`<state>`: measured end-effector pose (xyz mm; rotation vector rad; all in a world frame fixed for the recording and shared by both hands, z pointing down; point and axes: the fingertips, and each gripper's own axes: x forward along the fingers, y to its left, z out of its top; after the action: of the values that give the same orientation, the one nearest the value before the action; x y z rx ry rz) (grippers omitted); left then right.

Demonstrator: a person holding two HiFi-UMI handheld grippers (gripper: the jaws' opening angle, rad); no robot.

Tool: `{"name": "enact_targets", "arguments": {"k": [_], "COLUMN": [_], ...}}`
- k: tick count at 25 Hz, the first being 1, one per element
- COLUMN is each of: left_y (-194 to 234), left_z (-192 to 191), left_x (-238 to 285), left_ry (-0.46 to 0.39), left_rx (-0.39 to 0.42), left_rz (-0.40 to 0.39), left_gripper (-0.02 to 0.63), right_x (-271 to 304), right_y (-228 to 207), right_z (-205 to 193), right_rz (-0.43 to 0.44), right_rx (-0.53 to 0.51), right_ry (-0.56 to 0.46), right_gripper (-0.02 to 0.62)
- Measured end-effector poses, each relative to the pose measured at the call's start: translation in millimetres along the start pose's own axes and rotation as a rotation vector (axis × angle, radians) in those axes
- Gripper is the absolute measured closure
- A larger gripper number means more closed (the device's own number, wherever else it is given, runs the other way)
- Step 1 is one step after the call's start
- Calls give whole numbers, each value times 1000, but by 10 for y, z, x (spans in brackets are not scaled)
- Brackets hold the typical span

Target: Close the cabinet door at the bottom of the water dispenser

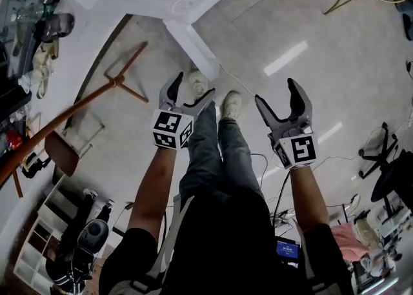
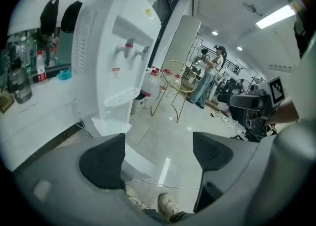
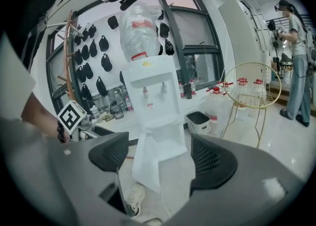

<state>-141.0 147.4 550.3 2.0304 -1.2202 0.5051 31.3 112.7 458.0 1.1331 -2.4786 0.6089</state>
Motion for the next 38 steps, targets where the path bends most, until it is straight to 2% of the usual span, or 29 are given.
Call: {"name": "enact_targets", "arguments": {"k": [3, 7, 15, 21, 25, 30, 38], "left_y": [91, 160, 459, 607, 624, 583, 571], "left_z": [-172, -359, -679, -946, -1031, -1170, -1176], "left_x": [155, 348, 637, 792, 866, 953, 1067], "left_ry": [27, 78, 173, 233, 267, 321, 350], "left_rx": [-18, -2, -11, -60, -63, -76, -109], "left_rz": [-9, -38, -42, -54, -68, -107, -136], "left_gripper": [178, 178, 178, 181, 186, 193, 211], "right_x": [89, 227, 513, 595, 588, 632, 653], "right_y": [-78, -198, -156, -79, -57, -47, -83], "right_z": [-239, -539, -877, -1005, -1085, -1044, -1033], "right_rz": [-14, -48, -60, -55, -50, -78, -106], "right_rx": [9, 27, 40, 55, 50, 100, 141], "right_ry": [35, 73, 119, 140, 160, 154, 160], "right_gripper": [206, 210, 215, 219, 220, 225, 233]}}
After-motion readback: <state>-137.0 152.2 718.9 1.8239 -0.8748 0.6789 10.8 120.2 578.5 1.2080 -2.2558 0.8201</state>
